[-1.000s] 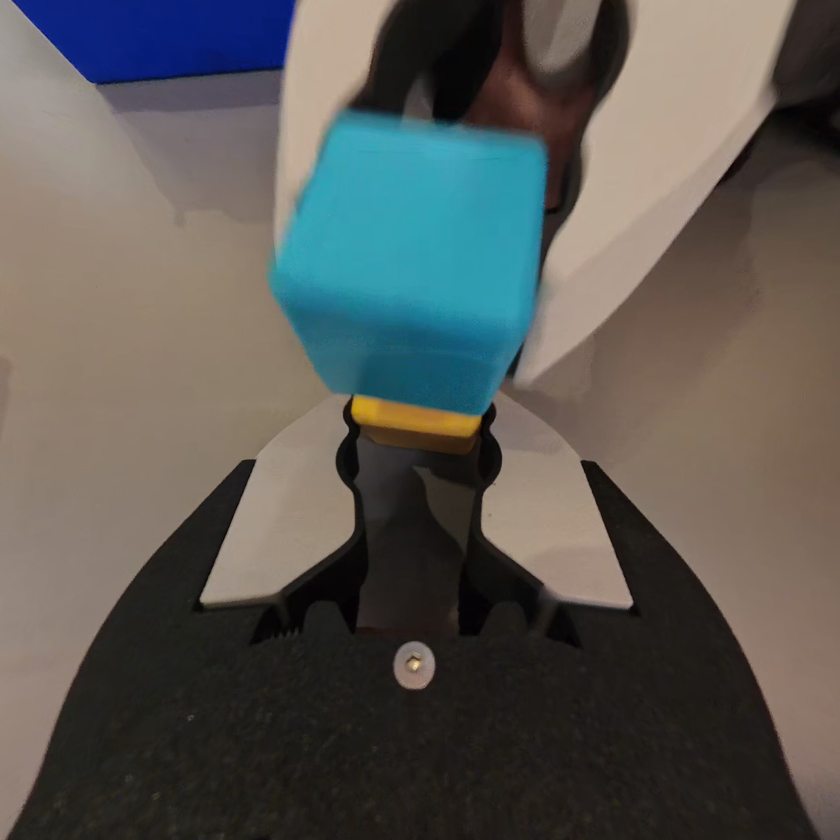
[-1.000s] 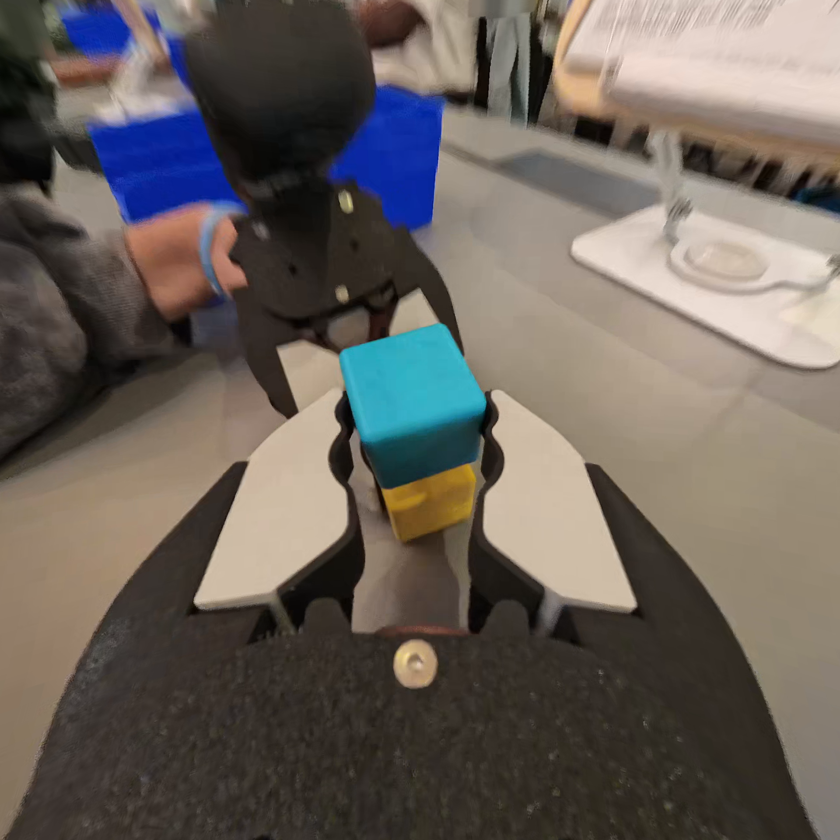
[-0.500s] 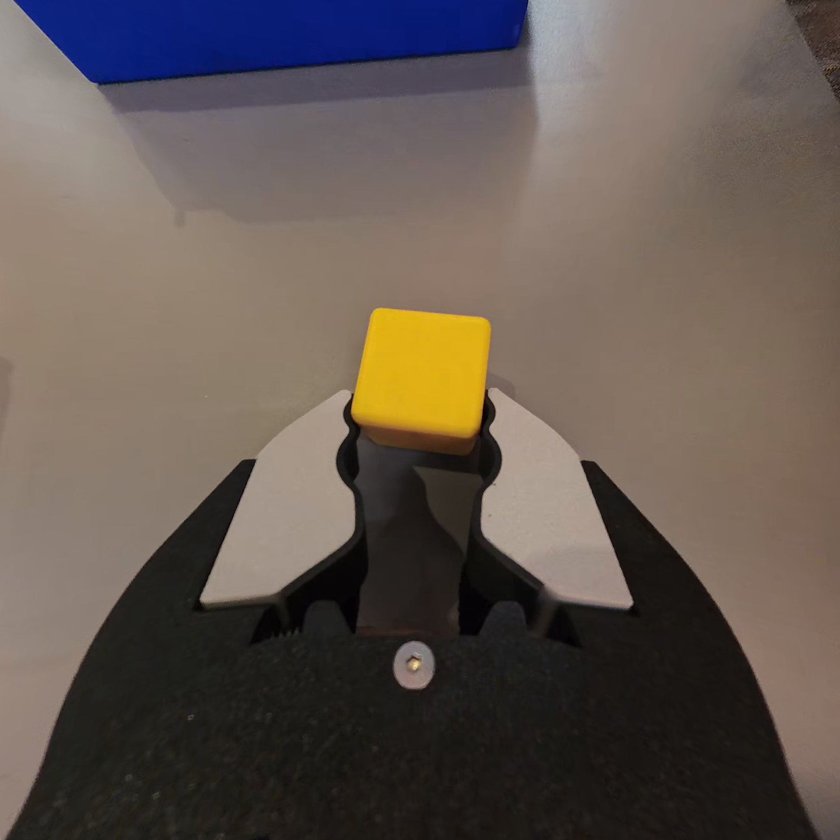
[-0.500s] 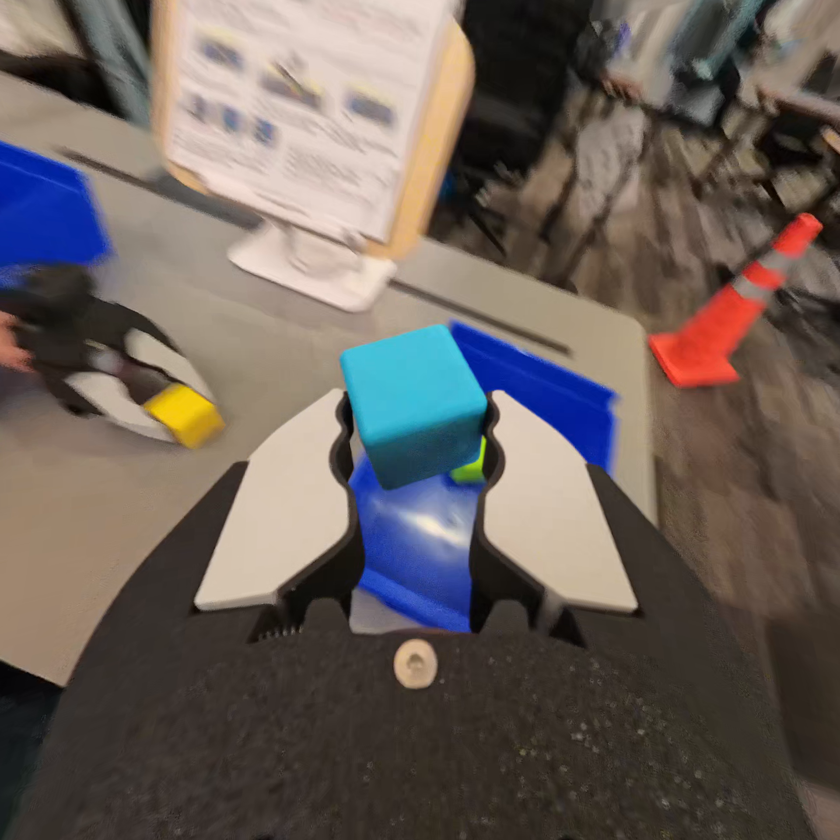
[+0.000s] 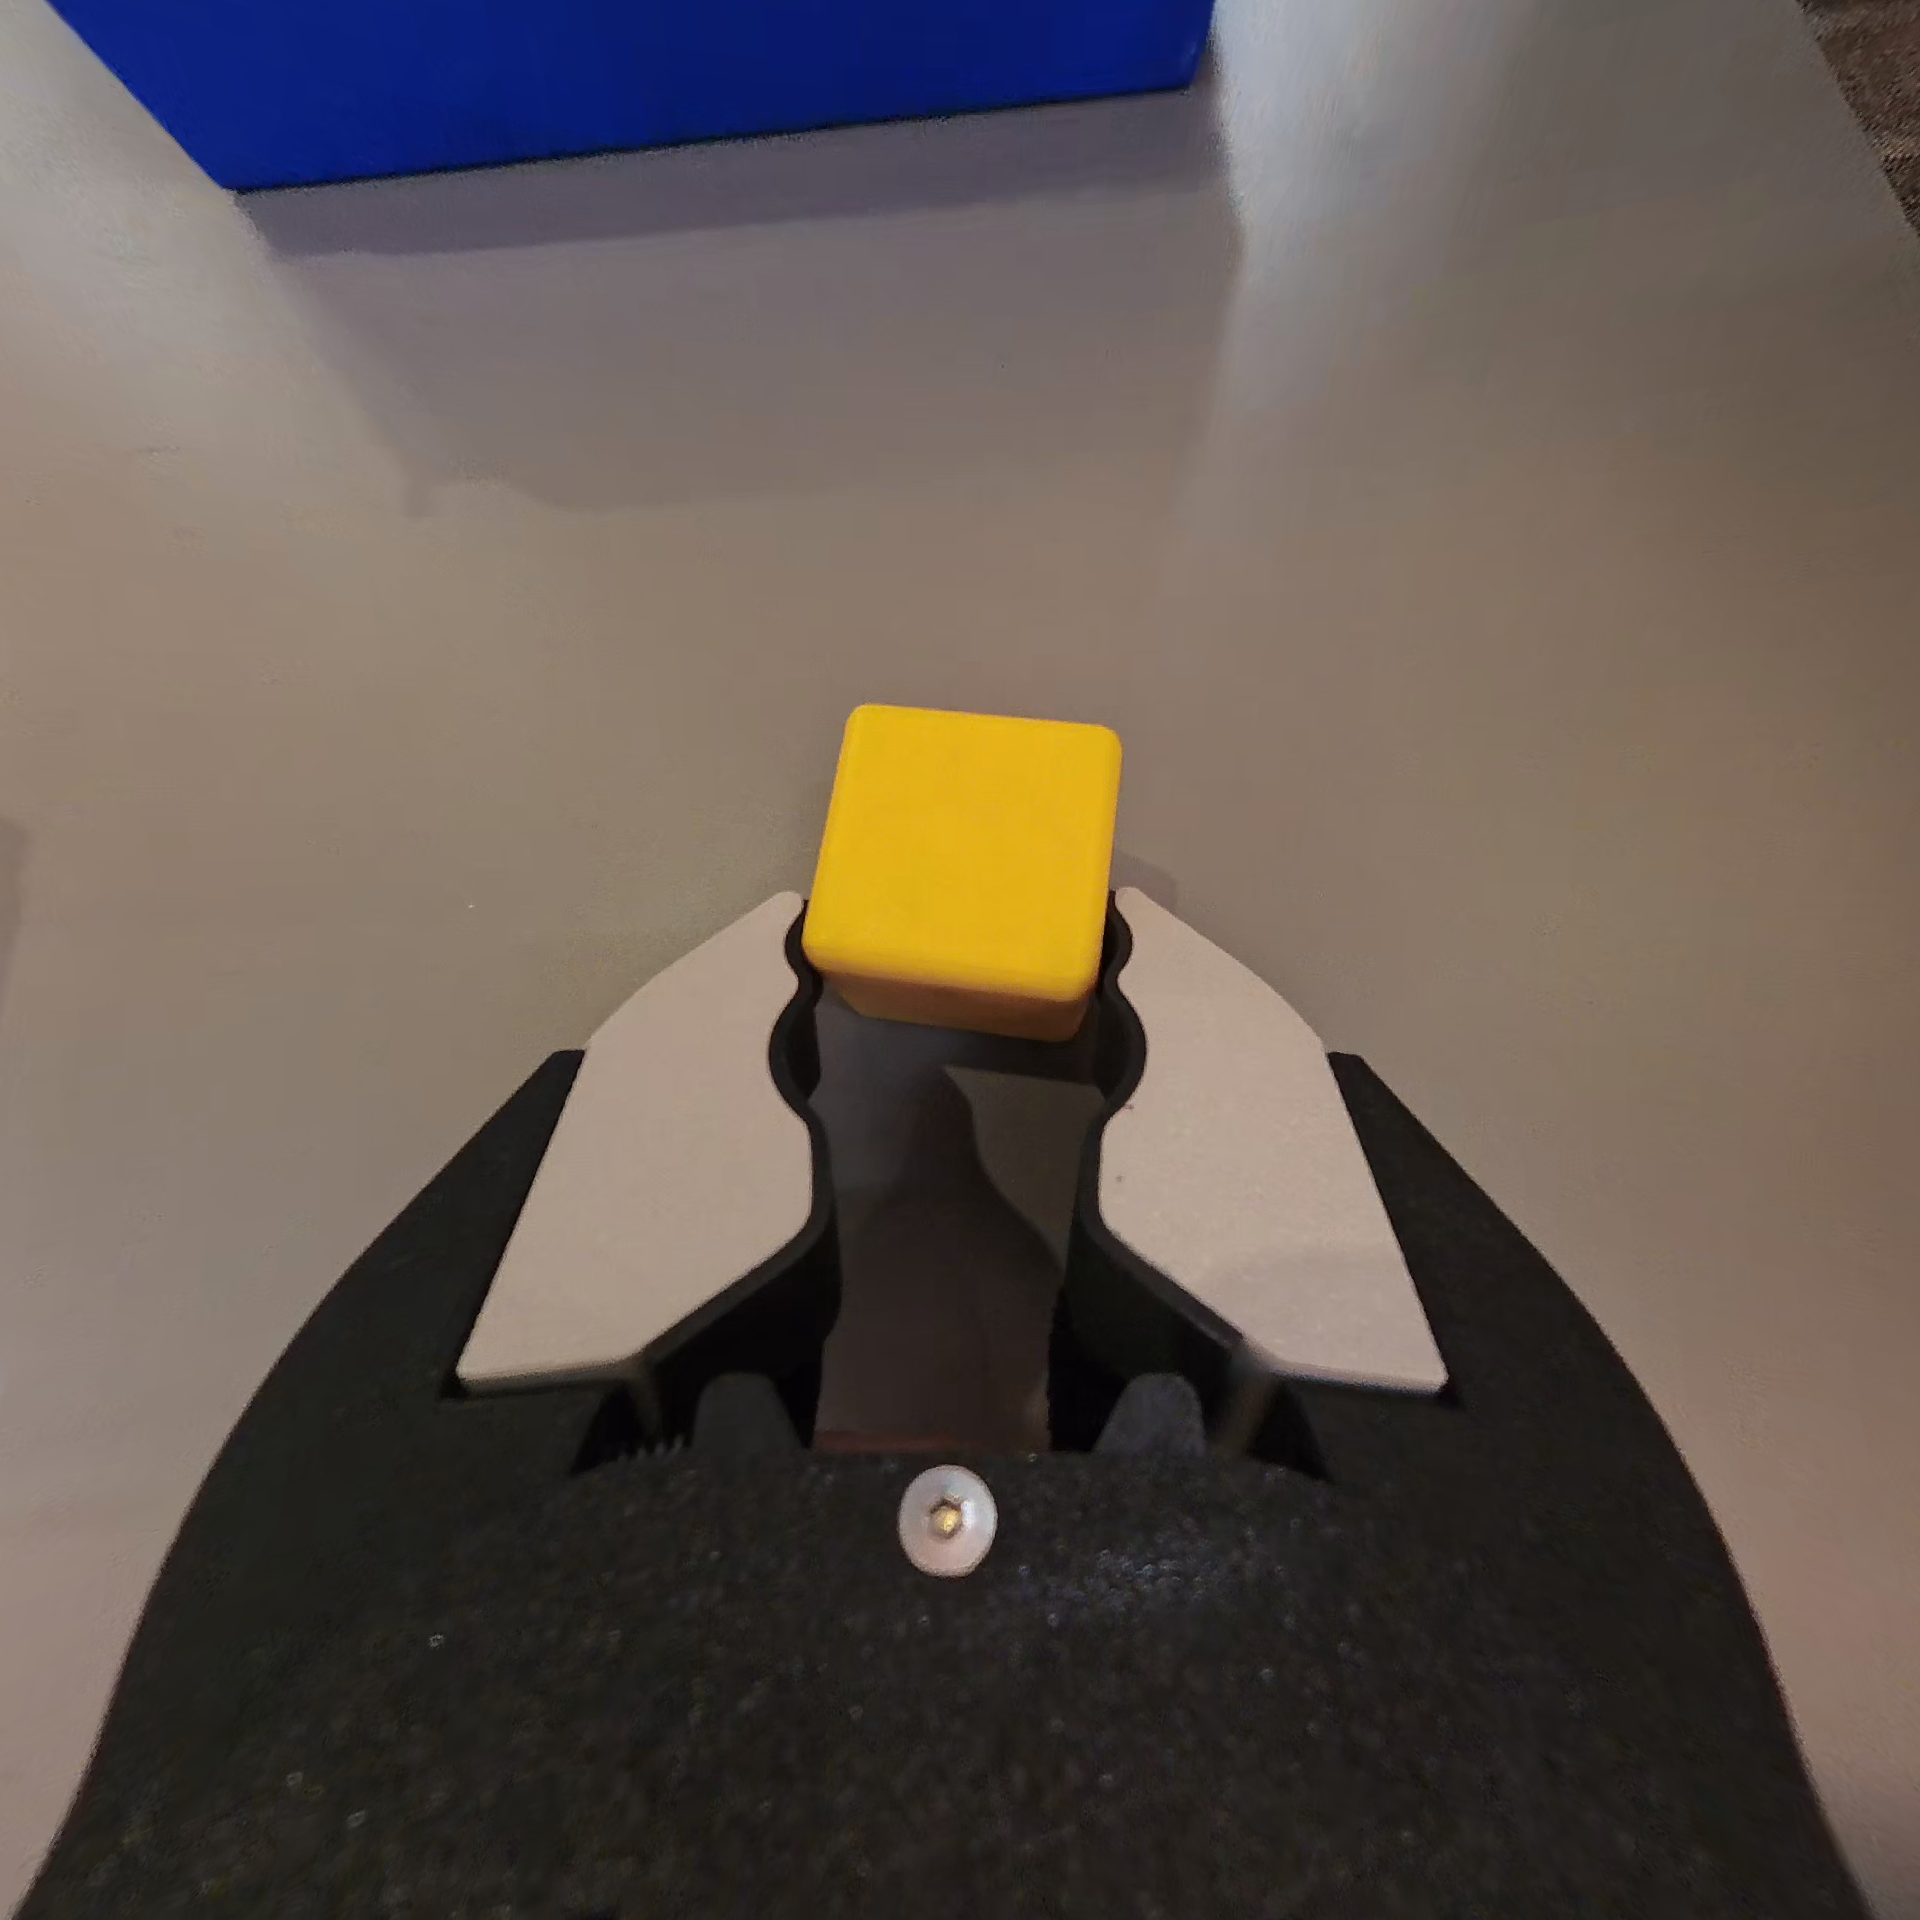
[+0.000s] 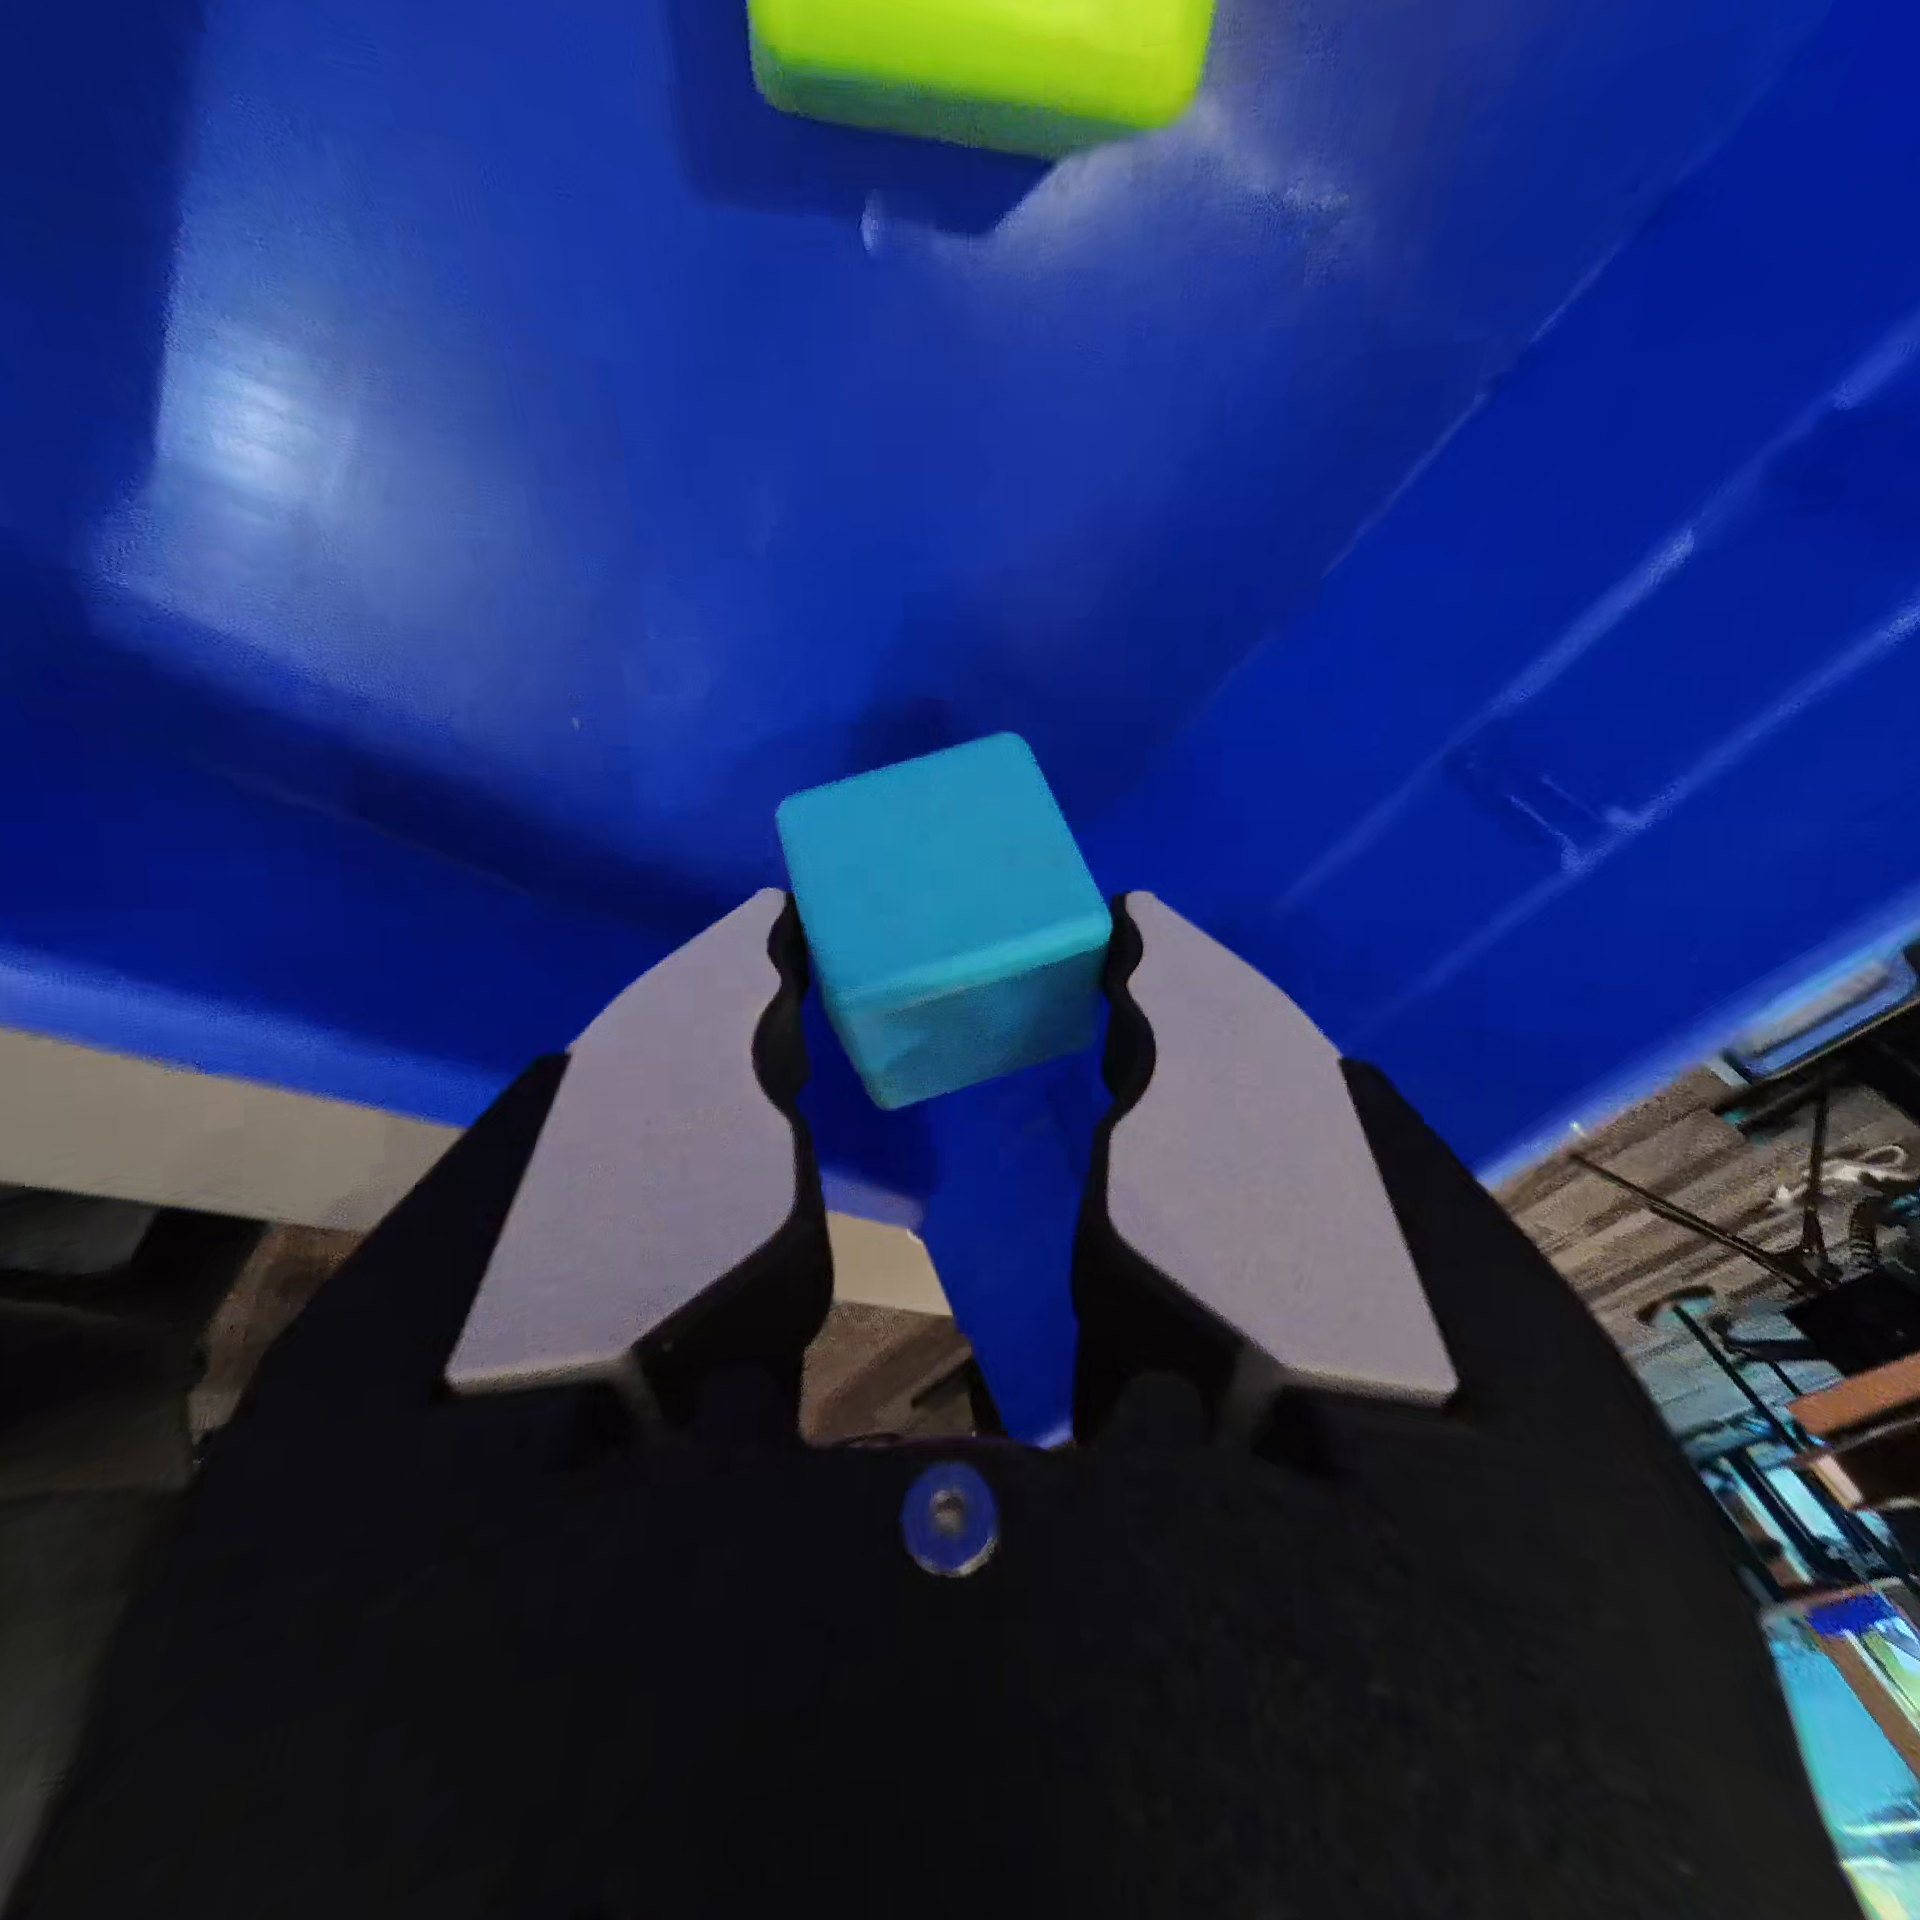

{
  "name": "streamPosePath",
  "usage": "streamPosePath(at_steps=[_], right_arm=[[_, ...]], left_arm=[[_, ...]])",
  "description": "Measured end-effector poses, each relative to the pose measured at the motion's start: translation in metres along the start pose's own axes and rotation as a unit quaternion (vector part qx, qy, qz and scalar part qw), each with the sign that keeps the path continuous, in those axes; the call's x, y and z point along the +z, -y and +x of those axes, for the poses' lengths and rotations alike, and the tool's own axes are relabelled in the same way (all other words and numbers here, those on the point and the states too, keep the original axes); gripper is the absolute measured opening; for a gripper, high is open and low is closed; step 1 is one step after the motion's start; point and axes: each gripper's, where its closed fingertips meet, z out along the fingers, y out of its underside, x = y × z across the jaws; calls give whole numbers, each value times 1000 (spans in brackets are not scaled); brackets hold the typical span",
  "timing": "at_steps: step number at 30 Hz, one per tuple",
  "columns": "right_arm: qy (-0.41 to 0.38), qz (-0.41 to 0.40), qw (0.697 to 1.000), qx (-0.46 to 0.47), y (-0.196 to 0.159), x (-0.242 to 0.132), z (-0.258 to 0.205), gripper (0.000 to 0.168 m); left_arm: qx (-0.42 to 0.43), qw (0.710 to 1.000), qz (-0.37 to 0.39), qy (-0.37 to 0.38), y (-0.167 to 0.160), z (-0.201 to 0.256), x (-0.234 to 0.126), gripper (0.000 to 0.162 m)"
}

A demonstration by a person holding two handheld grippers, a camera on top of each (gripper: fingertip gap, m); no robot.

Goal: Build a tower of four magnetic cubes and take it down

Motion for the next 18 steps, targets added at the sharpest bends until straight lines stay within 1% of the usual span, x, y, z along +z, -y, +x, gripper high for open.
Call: streamPosePath(at_steps=[4,8,10,12,13,14,15,16,17,18], right_arm=[[13,-33,999,-10,1,16,-5,55],[22,-14,1000,-8,9,18,-11,55],[16,4,1000,-11,12,18,-13,63],[-3,44,999,6,12,10,-13,69],[-26,81,996,23,12,-2,-12,72],[-50,131,989,36,12,-19,-16,72],[-84,194,976,53,13,-42,-21,72],[-111,270,954,71,15,-69,-32,69],[-112,361,923,73,20,-96,-56,64],[-80,454,885,62,28,-120,-94,64]], left_arm=[[-1,1000,0,-1,0,0,0,50],[-1,1000,0,0,0,0,0,50],[0,1000,0,1,0,0,0,50],[0,1000,0,1,0,0,0,50],[0,1000,0,1,0,0,0,50],[0,1000,0,1,0,0,0,50],[0,1000,0,1,0,0,0,50],[0,1000,0,1,0,0,0,50],[-1,1000,0,0,0,0,0,50],[-1,1000,0,0,0,0,0,50]])
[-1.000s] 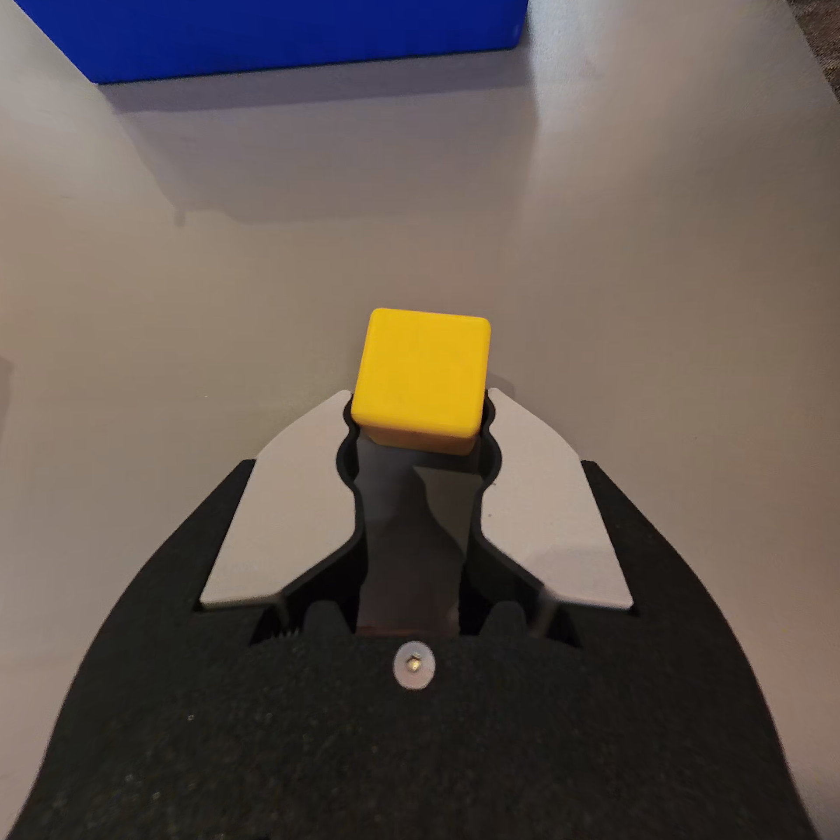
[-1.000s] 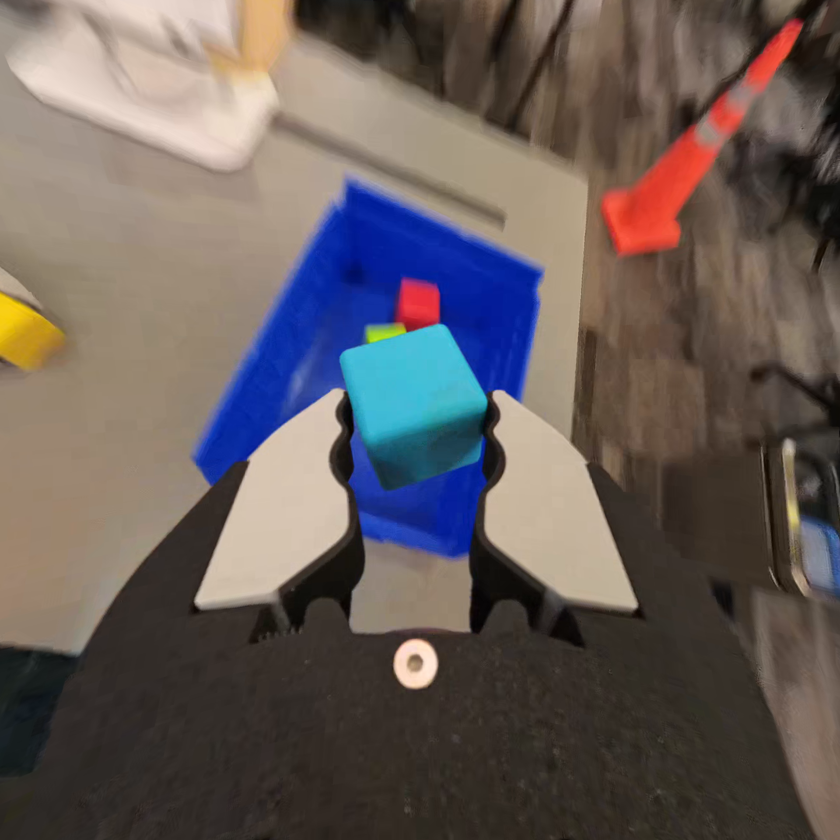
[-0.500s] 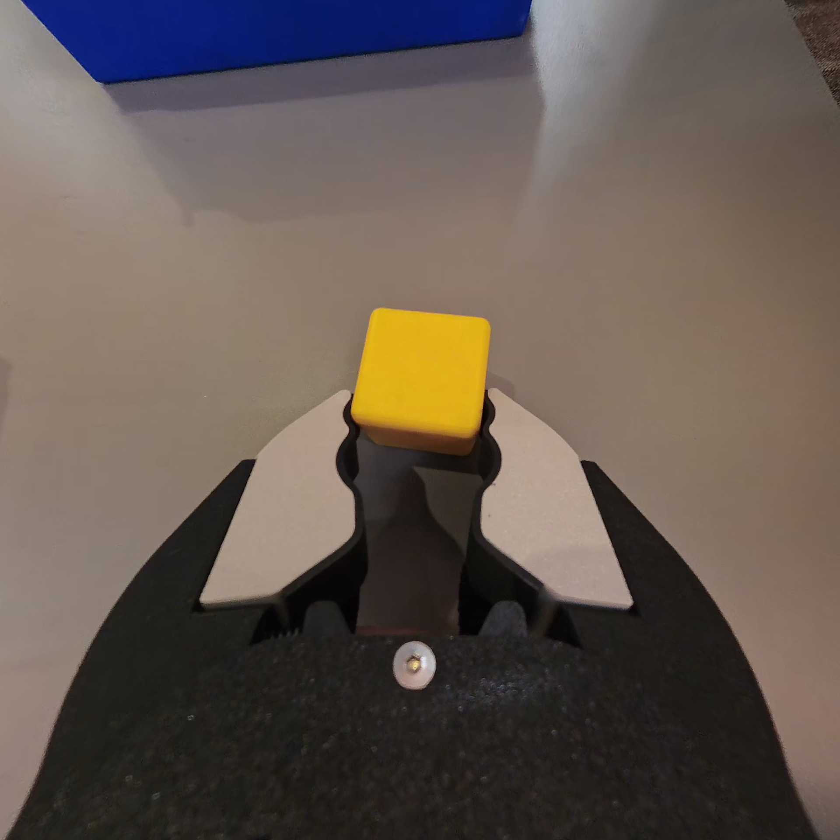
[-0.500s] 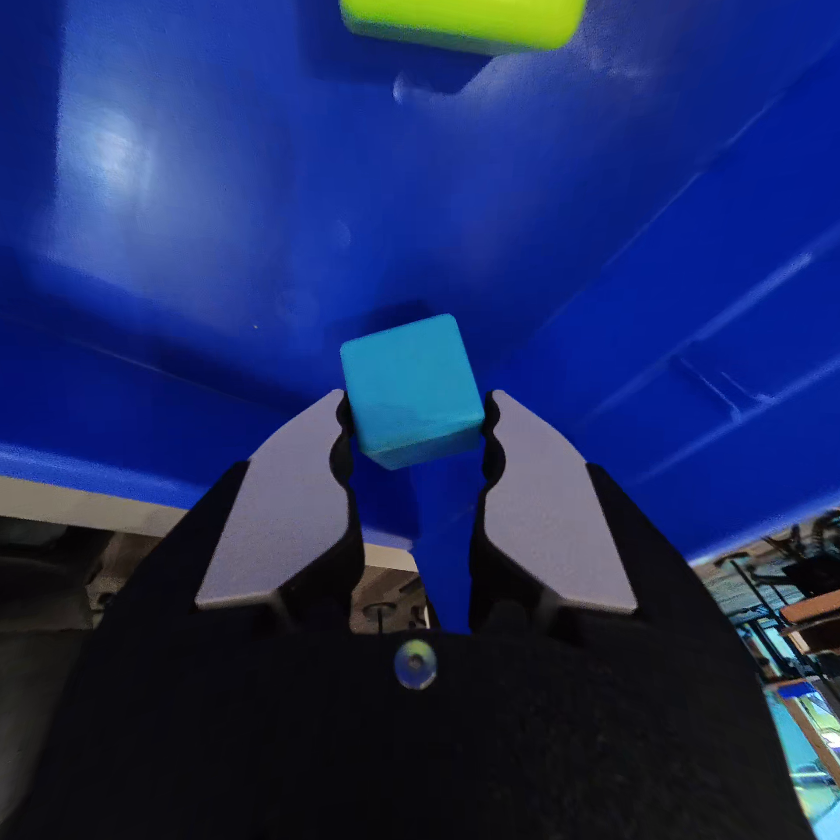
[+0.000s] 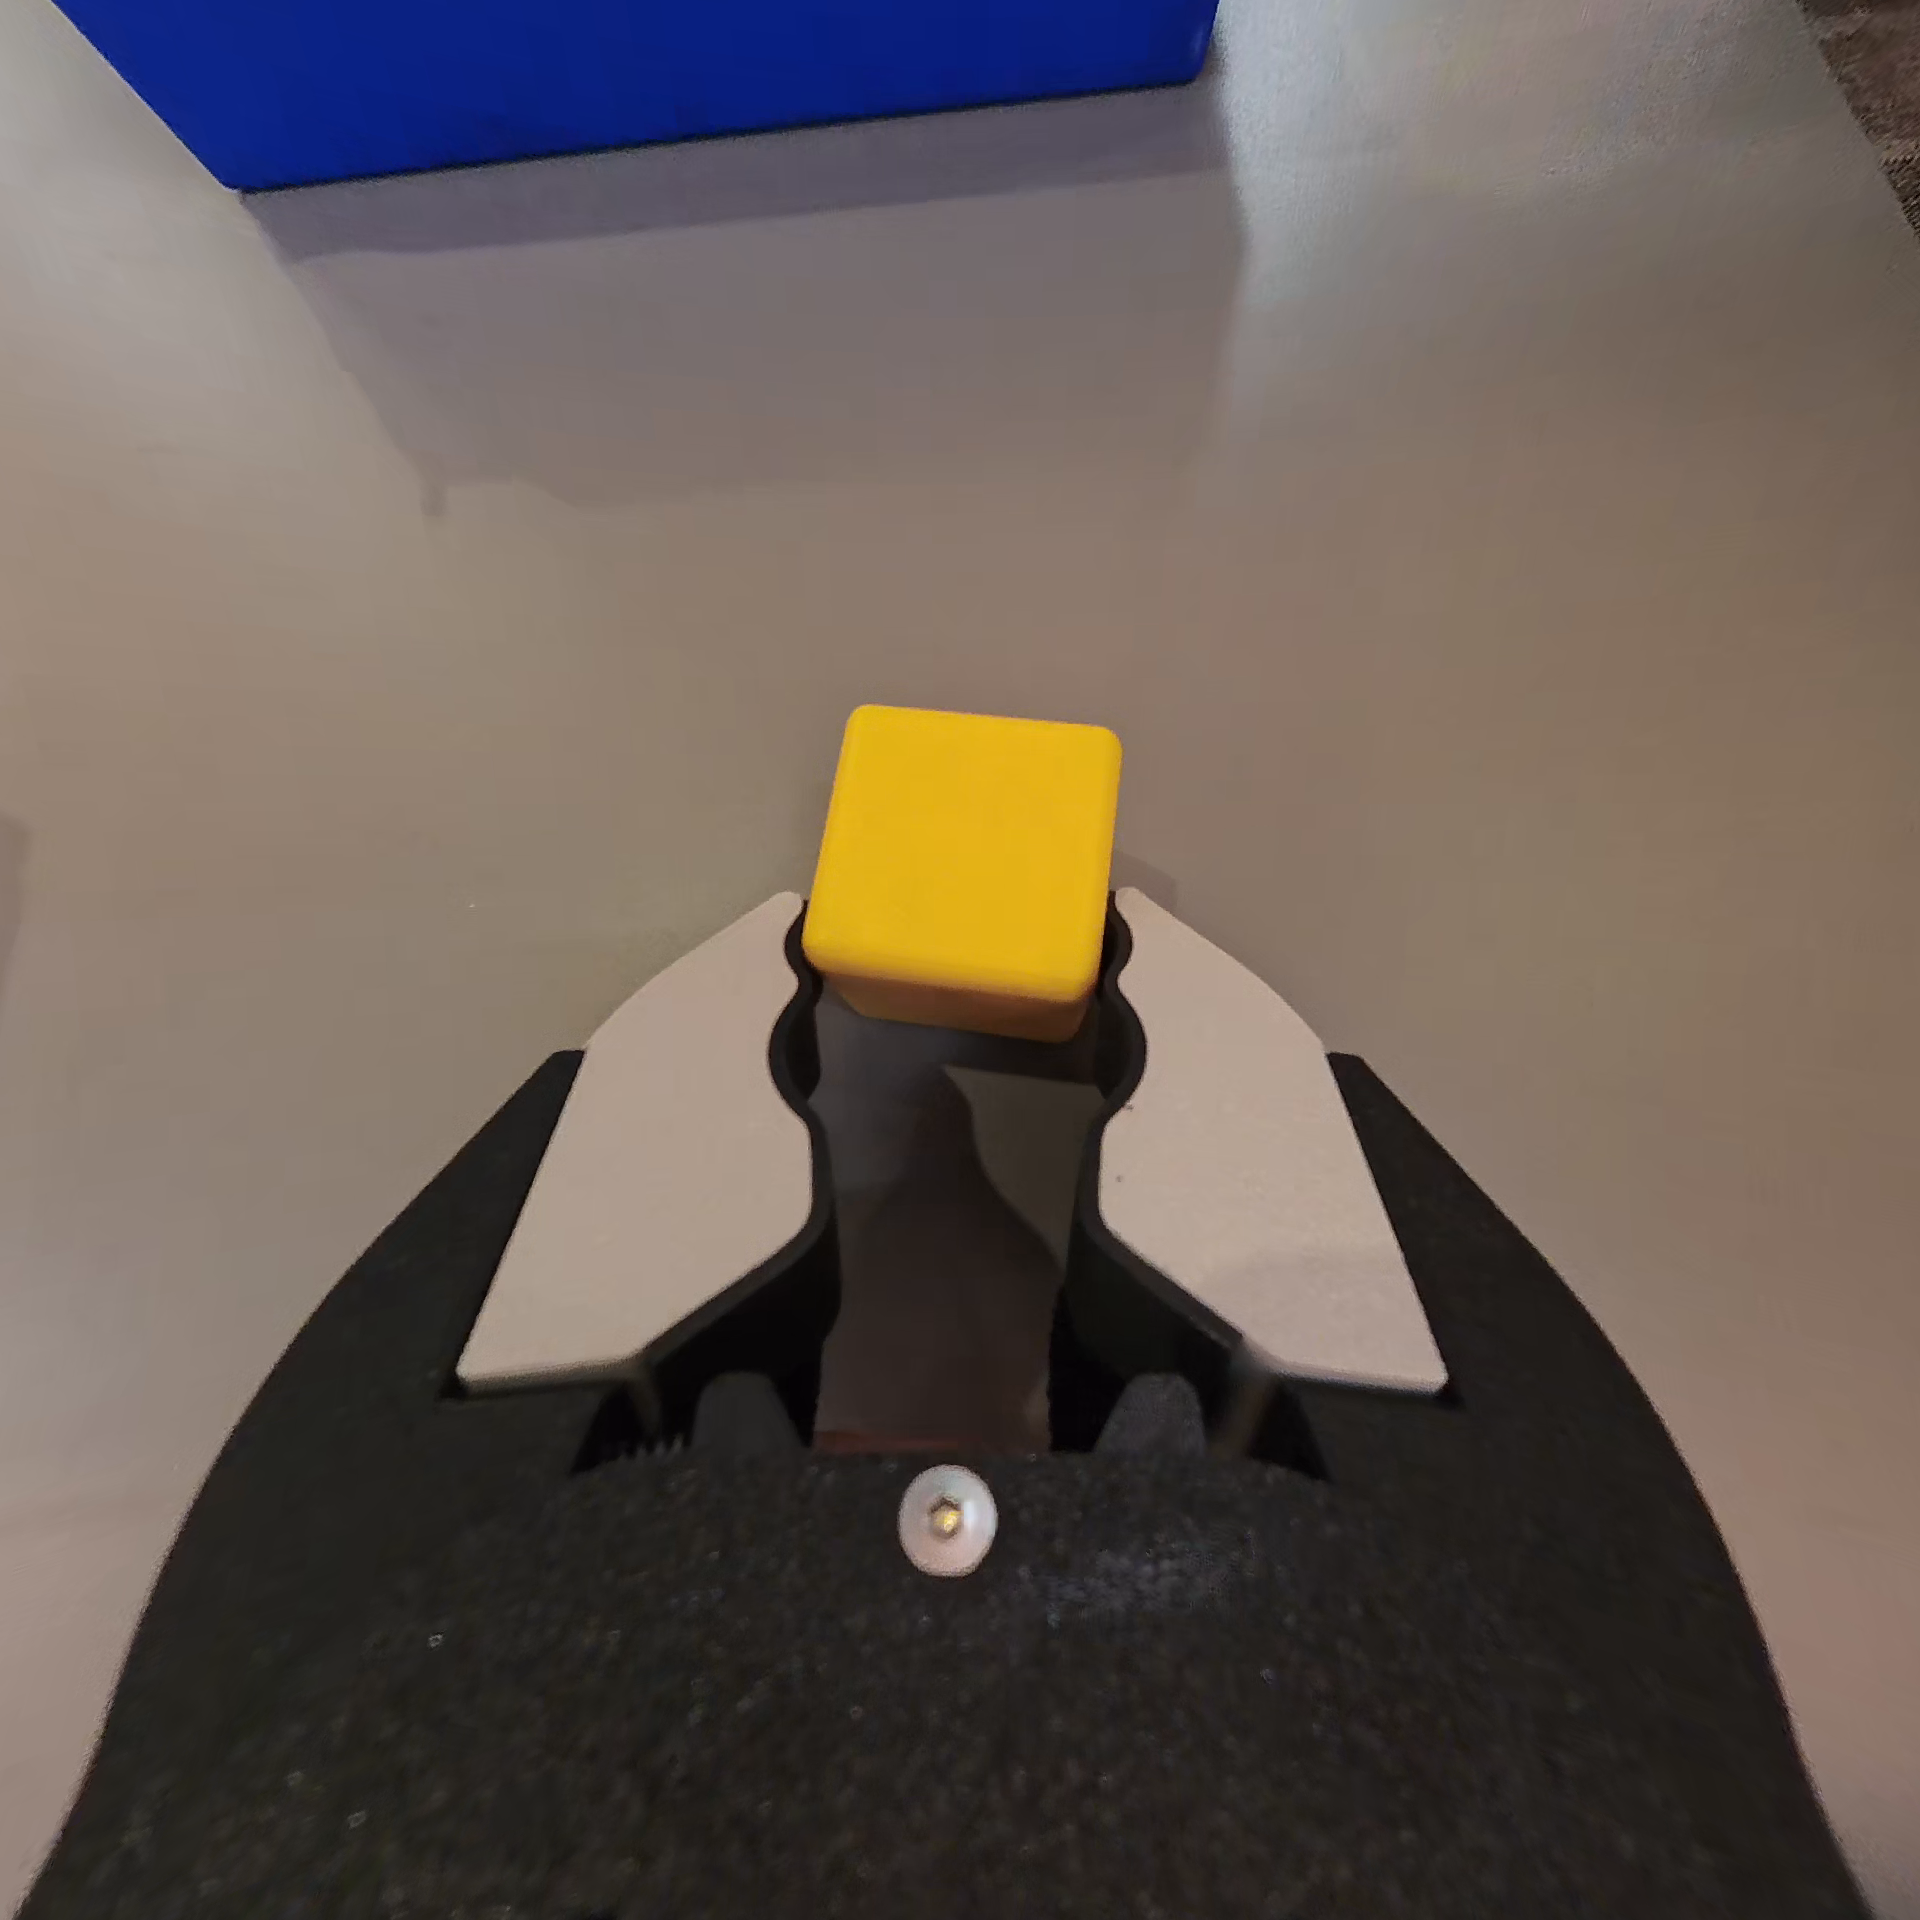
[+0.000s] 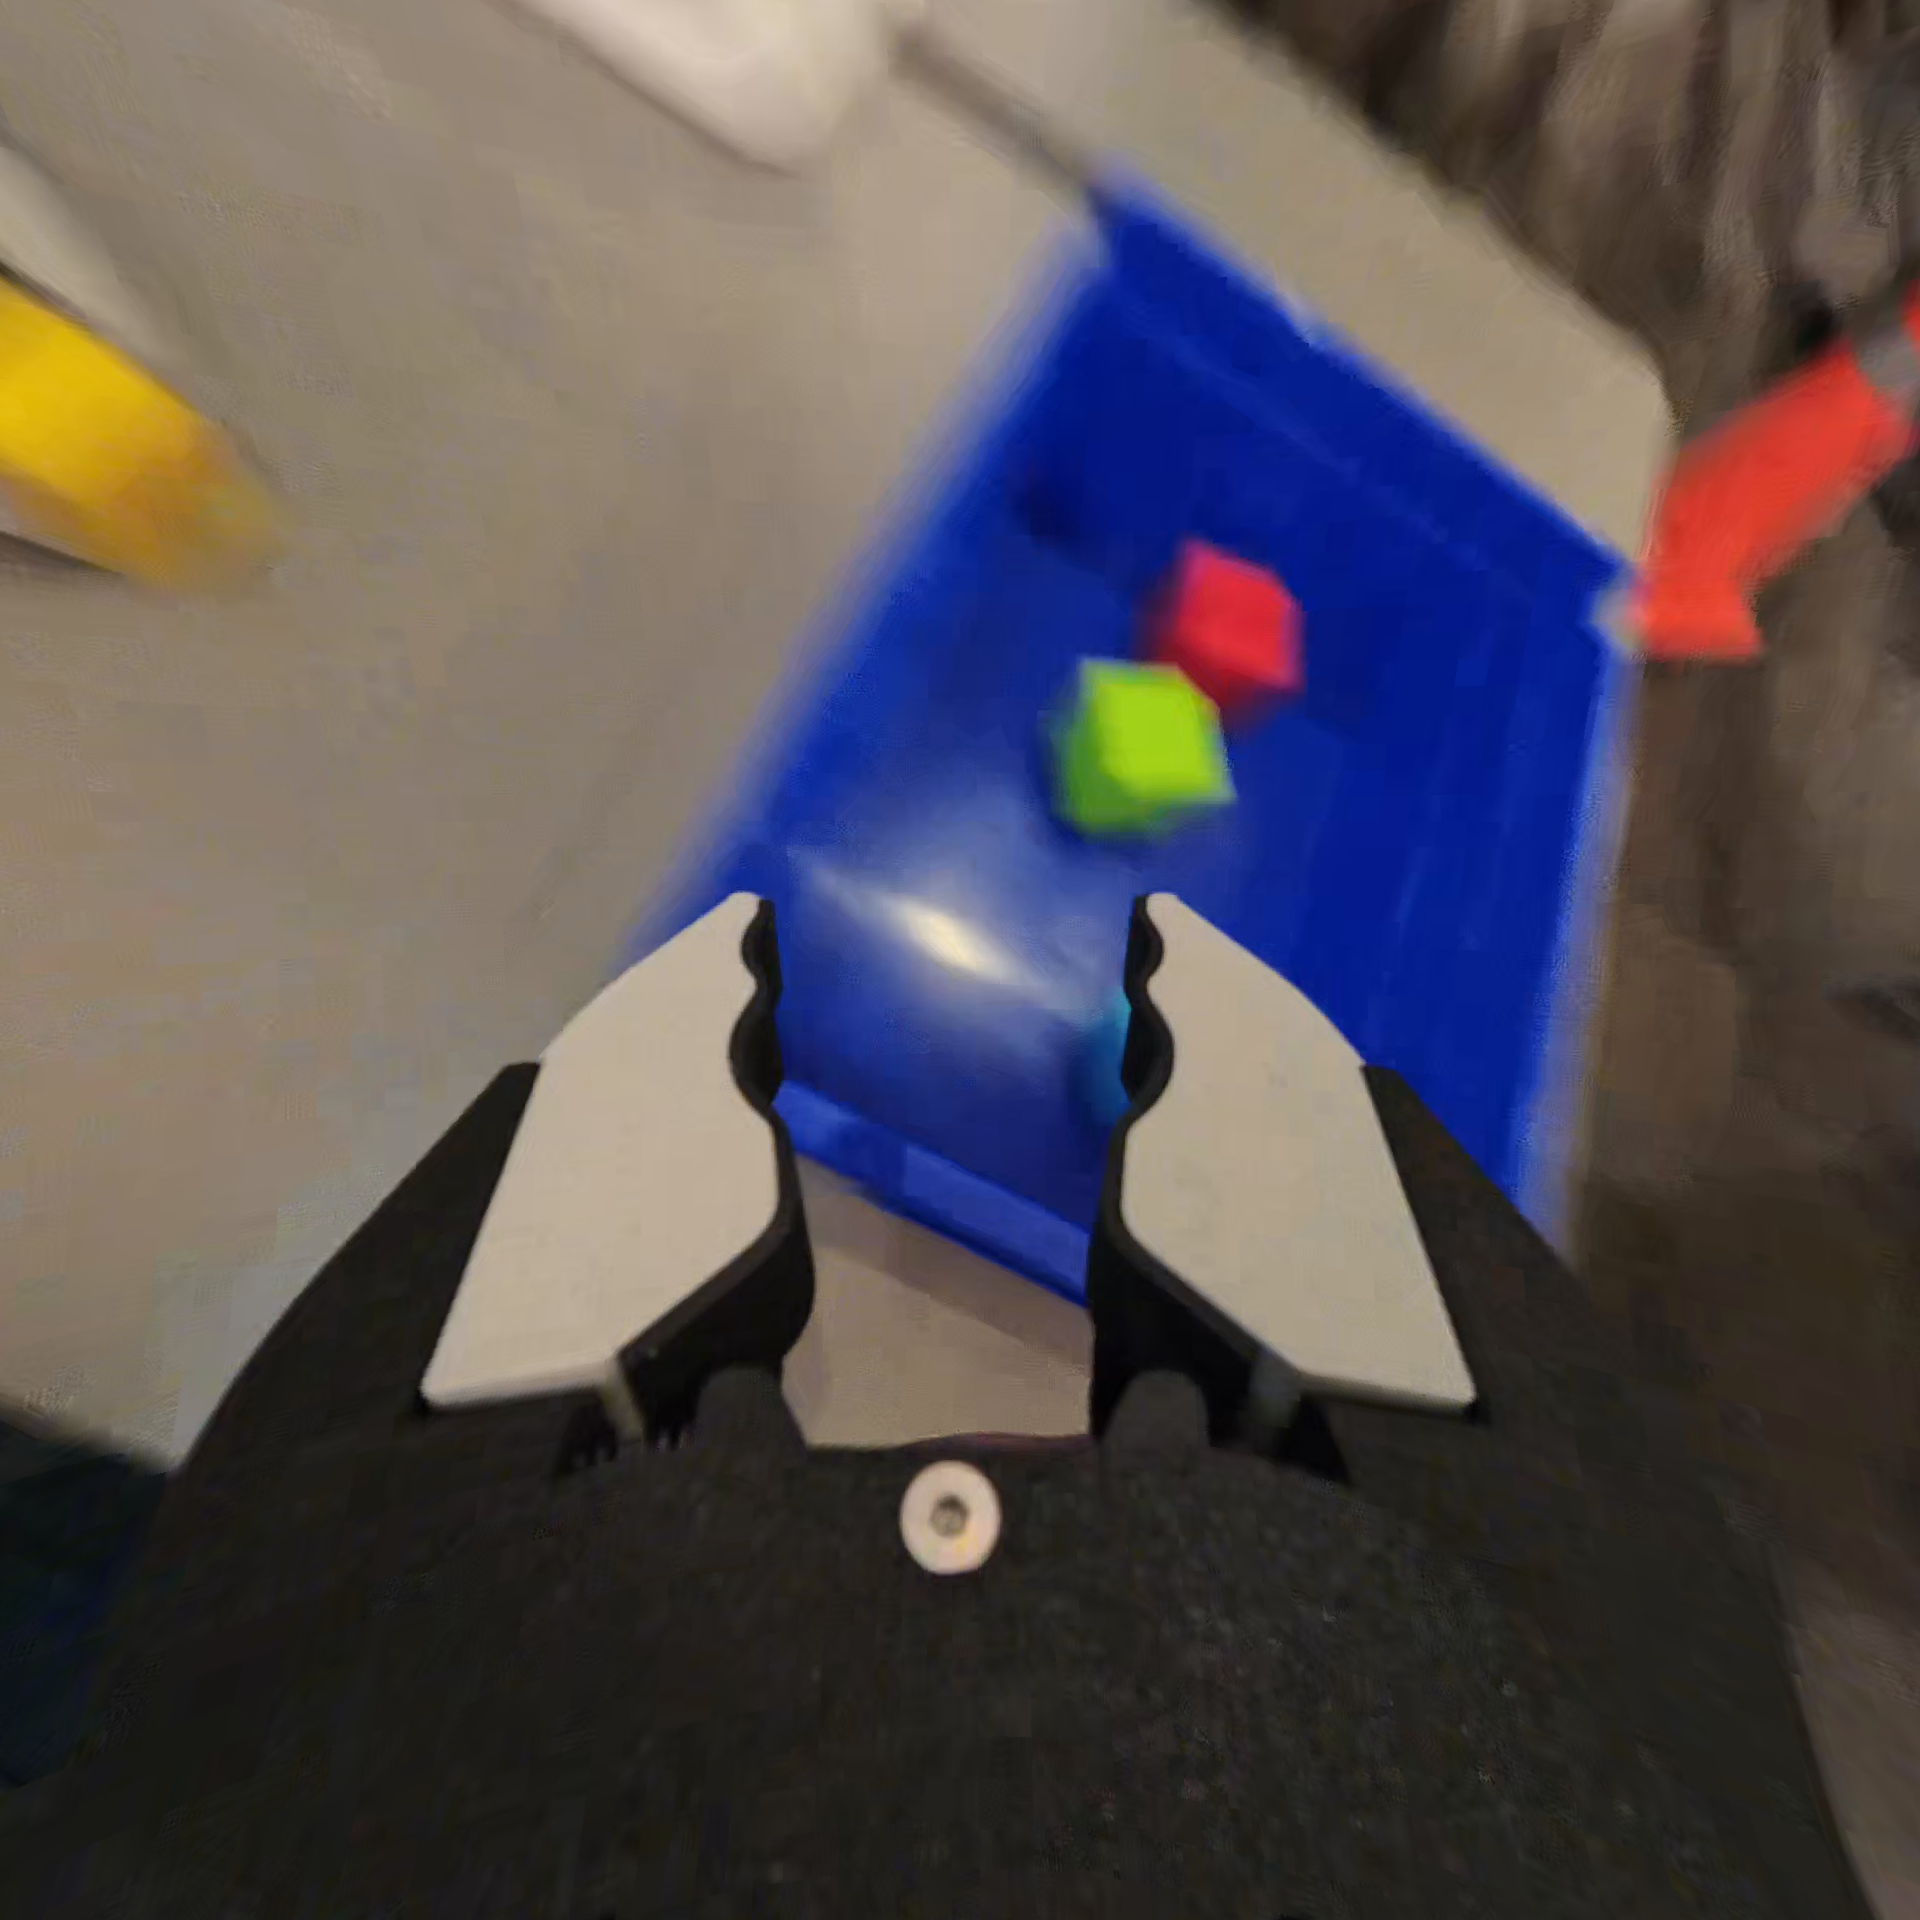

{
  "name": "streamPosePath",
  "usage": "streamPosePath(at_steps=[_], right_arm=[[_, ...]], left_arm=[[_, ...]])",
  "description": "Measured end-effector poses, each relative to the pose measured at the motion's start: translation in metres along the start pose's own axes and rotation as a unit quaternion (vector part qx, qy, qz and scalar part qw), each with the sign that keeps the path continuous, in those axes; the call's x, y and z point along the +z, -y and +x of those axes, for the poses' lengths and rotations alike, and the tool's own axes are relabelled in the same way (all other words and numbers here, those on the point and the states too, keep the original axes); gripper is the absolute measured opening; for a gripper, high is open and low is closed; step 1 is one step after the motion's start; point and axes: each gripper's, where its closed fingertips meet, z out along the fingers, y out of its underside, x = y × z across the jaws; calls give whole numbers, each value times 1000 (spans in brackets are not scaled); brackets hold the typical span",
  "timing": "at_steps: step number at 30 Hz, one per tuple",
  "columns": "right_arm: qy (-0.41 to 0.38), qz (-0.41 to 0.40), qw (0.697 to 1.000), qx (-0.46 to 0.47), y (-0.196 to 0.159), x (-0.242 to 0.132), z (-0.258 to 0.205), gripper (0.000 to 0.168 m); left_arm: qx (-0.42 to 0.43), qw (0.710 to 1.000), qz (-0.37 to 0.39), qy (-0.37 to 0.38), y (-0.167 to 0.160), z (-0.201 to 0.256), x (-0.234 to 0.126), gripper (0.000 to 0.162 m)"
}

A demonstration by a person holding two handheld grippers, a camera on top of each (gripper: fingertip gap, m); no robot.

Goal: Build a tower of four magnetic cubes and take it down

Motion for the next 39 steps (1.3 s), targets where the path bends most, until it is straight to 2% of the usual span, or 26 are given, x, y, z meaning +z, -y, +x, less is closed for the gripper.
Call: streamPosePath(at_steps=[1,2,3,4,5,6,8,9,11,18,21,23,24,27,29,30,32,35,39], right_arm=[[71,86,994,17,17,-13,-47,61],[154,156,975,38,30,-26,-96,56],[236,220,944,71,37,-39,-141,53],[310,250,911,109,35,-45,-179,59],[356,255,889,137,27,-42,-207,61],[368,264,879,150,17,-36,-224,60],[381,227,886,132,3,-28,-244,75],[387,224,888,108,5,-33,-249,76],[350,255,897,90,15,-33,-238,59],[356,231,897,122,10,-9,-241,67],[336,227,908,108,10,-6,-238,68],[326,223,913,102,16,-3,-232,69],[322,210,918,93,20,1,-228,71],[310,159,937,31,37,17,-217,71],[301,107,947,-44,52,35,-214,71],[300,80,946,-91,58,44,-215,67],[274,8,945,-176,68,73,-212,71],[260,-93,922,-271,72,116,-217,72],[279,-195,878,-336,54,148,-233,71]], left_arm=[[0,1000,0,0,0,0,0,50],[0,1000,0,0,0,0,0,50],[0,1000,0,0,0,0,0,50],[0,1000,0,0,0,0,0,50],[1,1000,0,1,0,0,0,50],[3,1000,0,3,0,0,0,50],[4,1000,1,3,0,0,0,50],[3,1000,0,2,0,0,0,50],[2,1000,0,2,0,0,0,50],[4,1000,1,9,0,-2,-1,50],[-15,1000,13,19,5,-3,-7,65],[-47,996,68,29,23,0,-24,73],[-69,991,112,31,36,5,-38,72],[-127,964,214,99,63,14,-89,70],[-181,928,283,157,75,26,-122,69],[-209,910,310,178,76,37,-135,69],[-253,884,329,216,66,64,-151,69],[-270,881,298,249,34,121,-147,69],[-259,900,272,221,6,199,-118,68]])
